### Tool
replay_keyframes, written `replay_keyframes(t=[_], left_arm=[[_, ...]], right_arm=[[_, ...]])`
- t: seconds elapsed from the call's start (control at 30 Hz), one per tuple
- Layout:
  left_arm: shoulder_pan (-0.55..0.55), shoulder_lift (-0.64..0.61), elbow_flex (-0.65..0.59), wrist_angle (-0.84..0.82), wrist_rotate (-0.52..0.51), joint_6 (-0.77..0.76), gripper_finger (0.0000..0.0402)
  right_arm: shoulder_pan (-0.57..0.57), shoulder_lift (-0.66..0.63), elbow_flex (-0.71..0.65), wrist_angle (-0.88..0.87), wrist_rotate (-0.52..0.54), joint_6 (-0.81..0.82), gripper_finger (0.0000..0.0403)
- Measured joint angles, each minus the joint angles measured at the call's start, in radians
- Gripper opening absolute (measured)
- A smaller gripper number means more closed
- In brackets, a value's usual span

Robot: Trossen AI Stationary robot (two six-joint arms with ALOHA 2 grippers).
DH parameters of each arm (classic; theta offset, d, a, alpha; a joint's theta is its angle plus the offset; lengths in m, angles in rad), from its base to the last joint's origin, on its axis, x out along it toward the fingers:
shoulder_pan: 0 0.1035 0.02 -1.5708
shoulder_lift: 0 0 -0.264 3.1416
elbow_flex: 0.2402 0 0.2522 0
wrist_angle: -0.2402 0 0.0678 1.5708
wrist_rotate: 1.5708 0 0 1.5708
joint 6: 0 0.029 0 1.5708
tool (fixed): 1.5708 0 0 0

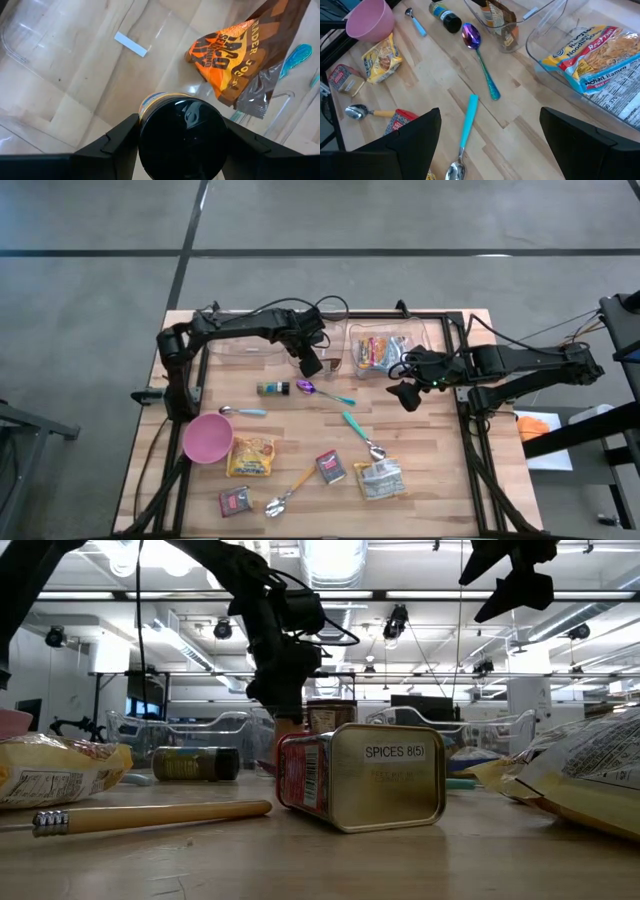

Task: Pick & Place Food Item
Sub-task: Put the orange seasoning bottle into the middle transparent bin

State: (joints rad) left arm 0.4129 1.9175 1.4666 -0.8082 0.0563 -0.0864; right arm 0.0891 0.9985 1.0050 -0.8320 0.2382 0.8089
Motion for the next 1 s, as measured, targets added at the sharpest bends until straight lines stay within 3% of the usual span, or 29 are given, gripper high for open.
replay_keyframes(t=[0.1,0.27,0.37,1.0], left_arm=[[0.0,0.0,0.0,-0.007,0.012,-0.019,0.0231],[0.001,0.006,-0.006,-0.058,0.011,-0.039,0.0306],[0.0,0.003,-0.004,-0.065,0.014,-0.042,0.033],[0.008,-0.087,-0.002,-0.053,-0.012,-0.052,0.034]], right_arm=[[0.0,0.0,0.0,0.0,0.0,0.0,0.0333],[0.0,0.0,0.0,0.0,-0.002,0.0,0.0333],[0.0,0.0,0.0,0.0,-0.003,0.0,0.0333],[0.0,0.0,0.0,0.001,-0.004,0.0,0.0333]])
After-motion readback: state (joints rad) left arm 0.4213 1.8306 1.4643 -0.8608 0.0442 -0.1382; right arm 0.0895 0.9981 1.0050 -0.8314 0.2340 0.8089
